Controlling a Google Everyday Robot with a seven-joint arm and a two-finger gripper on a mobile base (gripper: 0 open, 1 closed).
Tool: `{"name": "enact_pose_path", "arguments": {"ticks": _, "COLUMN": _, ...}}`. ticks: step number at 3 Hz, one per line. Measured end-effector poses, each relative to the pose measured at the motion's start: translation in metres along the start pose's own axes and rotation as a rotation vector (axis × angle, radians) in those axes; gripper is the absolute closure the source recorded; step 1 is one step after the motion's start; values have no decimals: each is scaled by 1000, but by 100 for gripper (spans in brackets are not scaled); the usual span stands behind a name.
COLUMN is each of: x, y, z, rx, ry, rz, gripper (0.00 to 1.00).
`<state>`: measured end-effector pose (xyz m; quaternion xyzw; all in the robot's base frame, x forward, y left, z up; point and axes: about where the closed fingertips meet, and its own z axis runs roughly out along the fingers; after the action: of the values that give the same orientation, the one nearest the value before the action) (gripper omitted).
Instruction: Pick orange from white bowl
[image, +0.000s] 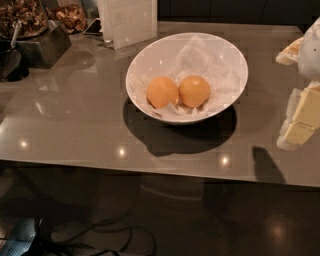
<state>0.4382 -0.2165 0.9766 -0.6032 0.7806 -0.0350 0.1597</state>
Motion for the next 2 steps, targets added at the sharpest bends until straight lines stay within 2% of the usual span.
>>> {"name": "enact_pose_path", "arguments": {"ticks": 2, "x": -2, "y": -5, "z": 1, "rx": 4, "ry": -15, "rz": 0, "gripper": 0}}
